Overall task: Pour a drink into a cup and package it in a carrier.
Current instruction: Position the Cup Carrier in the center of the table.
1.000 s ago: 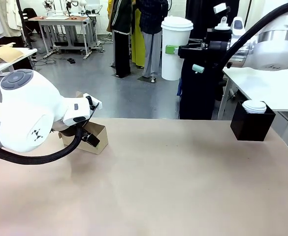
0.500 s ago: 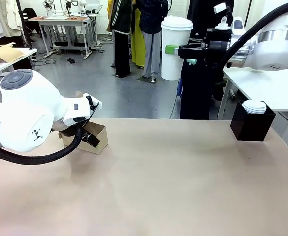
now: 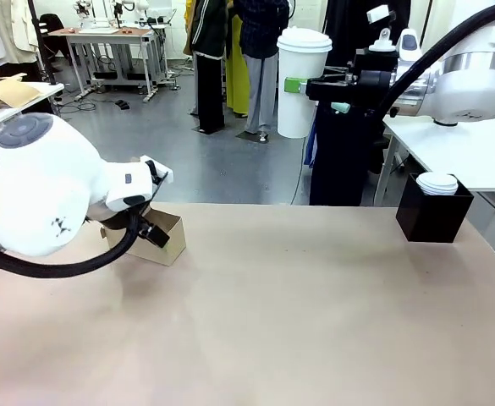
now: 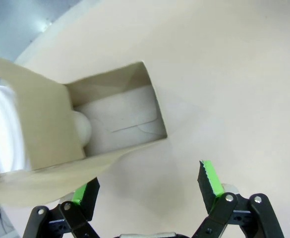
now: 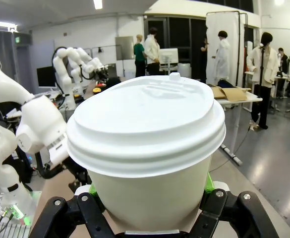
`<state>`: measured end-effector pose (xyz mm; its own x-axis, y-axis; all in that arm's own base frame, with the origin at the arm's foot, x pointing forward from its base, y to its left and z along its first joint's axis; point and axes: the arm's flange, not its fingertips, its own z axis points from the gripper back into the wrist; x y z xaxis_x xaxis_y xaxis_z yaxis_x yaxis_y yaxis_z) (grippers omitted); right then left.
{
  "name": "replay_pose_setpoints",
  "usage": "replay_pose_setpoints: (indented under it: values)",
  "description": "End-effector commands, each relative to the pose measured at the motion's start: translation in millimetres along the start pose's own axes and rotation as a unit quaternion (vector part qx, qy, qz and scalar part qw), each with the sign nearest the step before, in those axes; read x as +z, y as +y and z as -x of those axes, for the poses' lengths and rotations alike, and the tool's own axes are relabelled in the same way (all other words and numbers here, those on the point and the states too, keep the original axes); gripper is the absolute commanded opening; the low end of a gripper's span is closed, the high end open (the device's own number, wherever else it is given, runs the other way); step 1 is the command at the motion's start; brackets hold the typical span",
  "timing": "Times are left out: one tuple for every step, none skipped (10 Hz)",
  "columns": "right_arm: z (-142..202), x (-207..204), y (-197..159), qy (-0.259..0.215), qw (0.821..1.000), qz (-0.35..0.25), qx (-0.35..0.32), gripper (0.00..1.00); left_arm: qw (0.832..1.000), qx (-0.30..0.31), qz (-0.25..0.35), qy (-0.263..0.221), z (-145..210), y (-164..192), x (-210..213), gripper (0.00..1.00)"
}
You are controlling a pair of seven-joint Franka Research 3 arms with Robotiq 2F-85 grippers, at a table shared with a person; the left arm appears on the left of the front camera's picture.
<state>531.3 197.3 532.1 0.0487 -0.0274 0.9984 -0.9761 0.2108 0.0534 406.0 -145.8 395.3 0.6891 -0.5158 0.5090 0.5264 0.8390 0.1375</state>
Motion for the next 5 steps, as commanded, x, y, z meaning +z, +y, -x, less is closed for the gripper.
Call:
replay_pose_setpoints:
  values:
    - [-2,1,2,-0.004,1.000,-0.005,0.010,0.81,0.999,0.033,0.002,0.021,-21,13,58,1.00]
    - [-2,1,2,-0.004,1.000,-0.005,0.010,0.81,0.999,0.042,0.003,0.026,-37,14,86,1.00]
    - [-2,1,2,-0.004,1.000,-0.005,0.010,0.81,0.997,0.063,0.019,0.039,-54,27,115,1.00]
    - [-2,1,2,-0.004,1.000,-0.005,0.010,0.81,0.996,0.070,0.014,0.054,-69,38,133,1.00]
    - [-2,1,2,-0.004,1.000,-0.005,0.010,0.81,0.995,0.071,0.009,0.071,-85,49,140,1.00]
